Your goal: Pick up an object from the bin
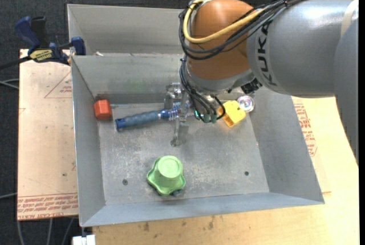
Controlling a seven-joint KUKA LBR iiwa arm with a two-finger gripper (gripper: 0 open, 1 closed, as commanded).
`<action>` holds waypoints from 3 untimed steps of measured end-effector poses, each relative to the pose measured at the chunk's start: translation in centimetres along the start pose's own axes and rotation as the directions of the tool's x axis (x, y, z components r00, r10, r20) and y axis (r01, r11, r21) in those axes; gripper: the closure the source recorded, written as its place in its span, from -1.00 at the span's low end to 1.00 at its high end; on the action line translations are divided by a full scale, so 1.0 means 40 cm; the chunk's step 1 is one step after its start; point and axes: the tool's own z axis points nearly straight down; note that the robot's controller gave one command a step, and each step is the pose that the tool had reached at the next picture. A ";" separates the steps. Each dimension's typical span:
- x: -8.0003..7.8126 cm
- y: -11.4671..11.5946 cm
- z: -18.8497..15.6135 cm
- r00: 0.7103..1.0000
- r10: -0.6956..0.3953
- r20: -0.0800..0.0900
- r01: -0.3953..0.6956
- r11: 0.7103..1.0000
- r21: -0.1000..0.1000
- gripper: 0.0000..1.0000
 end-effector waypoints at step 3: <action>-0.070 -0.049 -0.068 0.998 0.064 0.018 -0.064 0.998 -0.002 1.00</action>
Offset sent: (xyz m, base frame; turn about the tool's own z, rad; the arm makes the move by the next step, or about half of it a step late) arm 0.0239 0.0074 -0.1349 0.0968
